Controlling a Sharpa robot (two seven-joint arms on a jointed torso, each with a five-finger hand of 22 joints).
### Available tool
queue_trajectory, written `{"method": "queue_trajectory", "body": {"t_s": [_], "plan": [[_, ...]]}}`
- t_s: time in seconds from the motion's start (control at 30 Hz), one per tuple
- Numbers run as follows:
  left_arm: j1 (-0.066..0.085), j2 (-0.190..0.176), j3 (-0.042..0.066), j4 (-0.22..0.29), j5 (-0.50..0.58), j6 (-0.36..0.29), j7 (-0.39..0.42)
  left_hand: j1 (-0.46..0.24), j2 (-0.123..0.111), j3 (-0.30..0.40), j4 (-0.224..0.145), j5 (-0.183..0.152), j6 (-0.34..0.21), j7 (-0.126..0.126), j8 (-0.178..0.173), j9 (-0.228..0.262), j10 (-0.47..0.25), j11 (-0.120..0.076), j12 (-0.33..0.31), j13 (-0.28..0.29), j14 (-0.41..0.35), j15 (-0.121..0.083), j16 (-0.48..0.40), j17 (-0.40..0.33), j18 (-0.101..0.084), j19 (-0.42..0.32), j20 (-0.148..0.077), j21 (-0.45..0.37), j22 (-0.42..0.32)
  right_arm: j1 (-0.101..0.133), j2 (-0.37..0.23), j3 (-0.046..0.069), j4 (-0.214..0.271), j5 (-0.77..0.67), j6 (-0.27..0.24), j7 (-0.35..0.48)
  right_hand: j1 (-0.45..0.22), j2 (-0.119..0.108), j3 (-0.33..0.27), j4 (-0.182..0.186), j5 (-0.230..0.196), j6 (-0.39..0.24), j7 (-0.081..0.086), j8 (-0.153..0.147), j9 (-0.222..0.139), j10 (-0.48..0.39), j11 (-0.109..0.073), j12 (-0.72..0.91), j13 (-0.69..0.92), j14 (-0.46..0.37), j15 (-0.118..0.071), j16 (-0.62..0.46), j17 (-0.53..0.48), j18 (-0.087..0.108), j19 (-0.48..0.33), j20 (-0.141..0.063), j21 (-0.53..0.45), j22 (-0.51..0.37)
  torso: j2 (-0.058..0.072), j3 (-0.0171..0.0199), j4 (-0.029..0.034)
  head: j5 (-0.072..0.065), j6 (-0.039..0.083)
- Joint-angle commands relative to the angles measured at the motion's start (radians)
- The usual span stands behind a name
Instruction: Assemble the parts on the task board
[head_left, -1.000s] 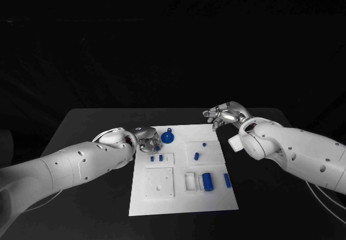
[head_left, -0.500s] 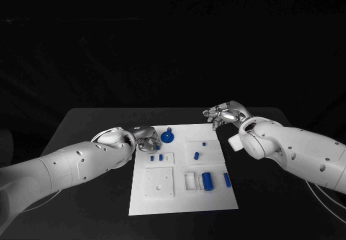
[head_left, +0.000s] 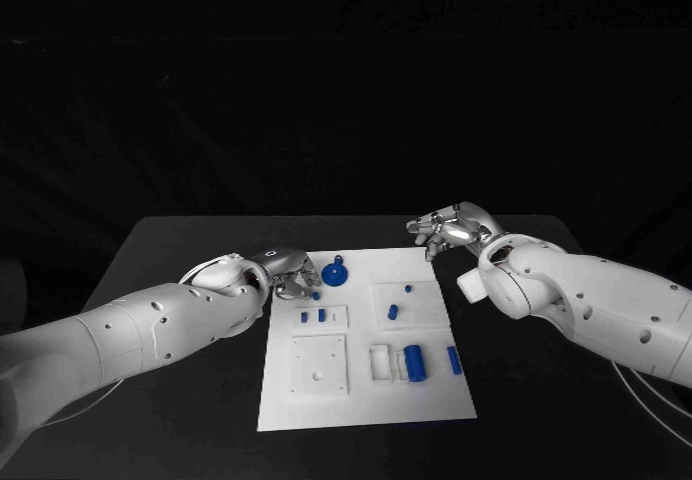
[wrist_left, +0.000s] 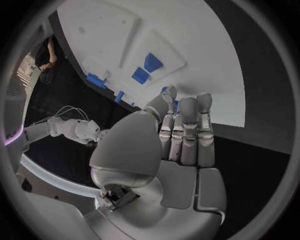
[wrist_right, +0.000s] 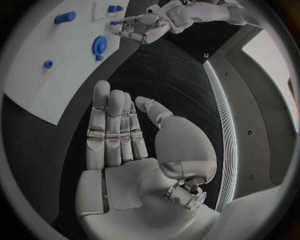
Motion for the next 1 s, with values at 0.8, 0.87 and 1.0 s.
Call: {"method": "queue_trajectory", "body": {"t_s": [0.8, 0.87, 1.0], "plan": [[0.057, -0.125, 0.023, 0.067, 0.874, -0.097, 0.095, 0.027, 0.044, -0.113, 0.044, -0.008, 0.111, 0.034, 0.006, 0.008, 0.17, -0.049, 0.005, 0.001, -0.061, -0.015, -0.396, -0.127, -0.057, -0.084, -0.018, -0.219, -0.089, 0.0, 0.022, 0.0, -0.033, -0.873, 0.228, -0.199, 0.173, -0.04, -0.01, -0.044, -0.296, -0.013, 0.013, 0.001, -0.004, 0.049, 0.062, -0.5, -0.356, 0.088, 0.03, 0.086, 0.028, 0.044, 0.044, 0.028, 0.106, 0.122, -0.005, 0.0029, 0.0026, -0.007, 0.018], [0.064, -0.141, 0.023, 0.092, 0.932, -0.089, 0.11, 0.028, 0.049, -0.108, 0.041, -0.007, 0.096, 0.041, 0.006, 0.006, 0.134, -0.036, 0.008, 0.001, -0.061, -0.001, -0.494, -0.164, -0.055, -0.104, -0.007, -0.255, -0.11, 0.0, 0.03, -0.001, -0.035, -0.93, 0.233, -0.213, 0.167, -0.051, -0.001, -0.041, -0.321, -0.019, 0.008, 0.001, -0.005, 0.035, 0.061, -0.5, -0.356, 0.087, 0.027, 0.084, 0.025, 0.043, 0.041, 0.028, 0.105, 0.123, -0.004, 0.0012, 0.0023, -0.006, 0.022], [0.076, -0.173, 0.023, 0.144, 0.999, -0.071, 0.132, 0.017, 0.049, -0.1, 0.032, -0.005, 0.085, 0.046, 0.006, 0.005, 0.093, -0.018, 0.003, -0.001, -0.018, 0.02, -0.731, -0.236, -0.051, -0.123, 0.016, -0.322, -0.143, 0.0, 0.049, -0.006, -0.042, -1.011, 0.246, -0.234, 0.165, -0.07, 0.02, -0.034, -0.326, -0.026, 0.007, 0.001, -0.005, 0.021, 0.063, -0.5, -0.357, 0.089, 0.027, 0.085, 0.021, 0.041, 0.043, 0.027, 0.104, 0.122, -0.004, 0.0017, 0.0043, -0.004, 0.022]]}}
